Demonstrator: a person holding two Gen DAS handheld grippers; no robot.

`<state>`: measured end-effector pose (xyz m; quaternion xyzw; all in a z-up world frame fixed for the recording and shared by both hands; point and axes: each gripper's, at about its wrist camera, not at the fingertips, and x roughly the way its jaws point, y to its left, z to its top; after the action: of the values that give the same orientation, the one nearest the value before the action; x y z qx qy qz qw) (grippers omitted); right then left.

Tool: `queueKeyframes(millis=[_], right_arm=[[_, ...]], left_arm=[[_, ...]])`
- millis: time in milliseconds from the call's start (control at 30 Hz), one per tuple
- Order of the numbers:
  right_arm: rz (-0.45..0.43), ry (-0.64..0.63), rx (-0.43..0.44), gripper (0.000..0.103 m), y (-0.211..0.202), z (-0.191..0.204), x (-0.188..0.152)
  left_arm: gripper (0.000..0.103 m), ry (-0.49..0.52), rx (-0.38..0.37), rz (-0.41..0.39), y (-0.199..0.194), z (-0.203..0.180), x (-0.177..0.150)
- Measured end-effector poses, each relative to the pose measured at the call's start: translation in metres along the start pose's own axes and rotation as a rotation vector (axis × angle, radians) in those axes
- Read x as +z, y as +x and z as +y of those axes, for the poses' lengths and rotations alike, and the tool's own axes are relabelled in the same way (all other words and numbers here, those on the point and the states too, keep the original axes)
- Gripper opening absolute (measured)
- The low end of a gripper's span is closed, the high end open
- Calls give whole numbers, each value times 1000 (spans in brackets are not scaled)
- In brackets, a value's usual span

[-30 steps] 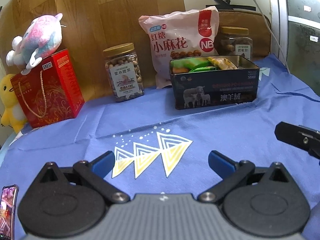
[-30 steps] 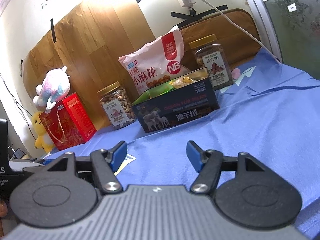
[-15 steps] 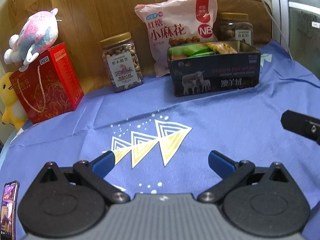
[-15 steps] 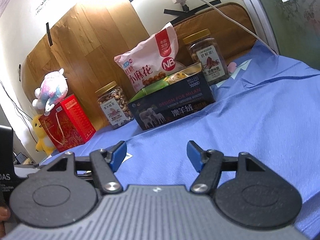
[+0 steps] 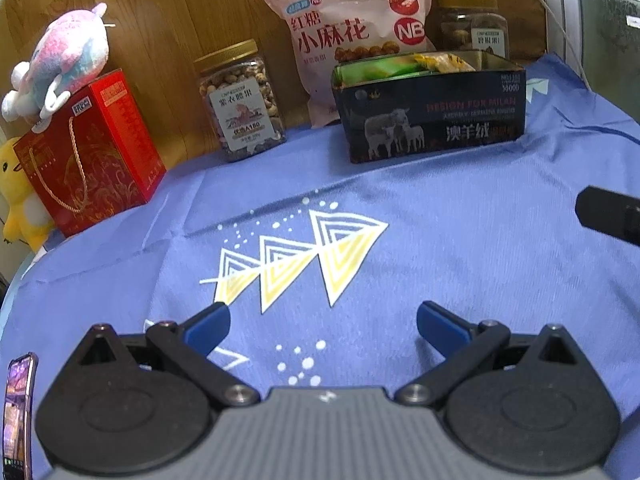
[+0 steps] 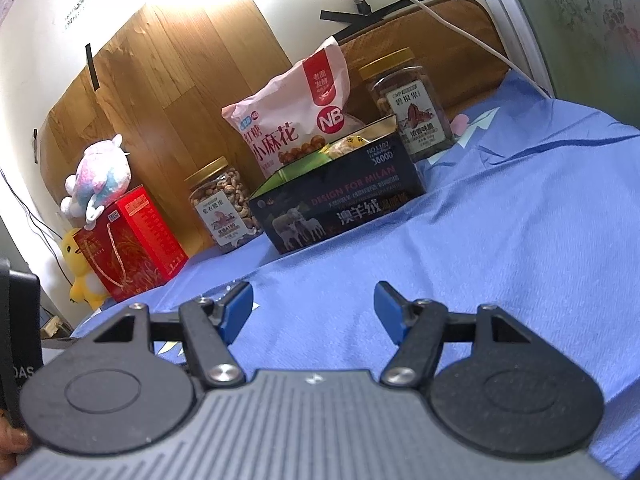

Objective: Organize snacks

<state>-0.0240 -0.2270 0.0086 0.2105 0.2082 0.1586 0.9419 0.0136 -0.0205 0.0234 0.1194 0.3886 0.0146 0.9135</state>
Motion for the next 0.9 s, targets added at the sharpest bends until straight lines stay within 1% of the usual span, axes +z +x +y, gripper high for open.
queueKeyframes(millis=[433,900], right_arm=[[9,1,-1,69,2,0,-1],[9,2,-1,70,1,0,-1]], left_arm=[[103,-3,5,38,4,0,-4],[103,3,12,40,4,0,-5]])
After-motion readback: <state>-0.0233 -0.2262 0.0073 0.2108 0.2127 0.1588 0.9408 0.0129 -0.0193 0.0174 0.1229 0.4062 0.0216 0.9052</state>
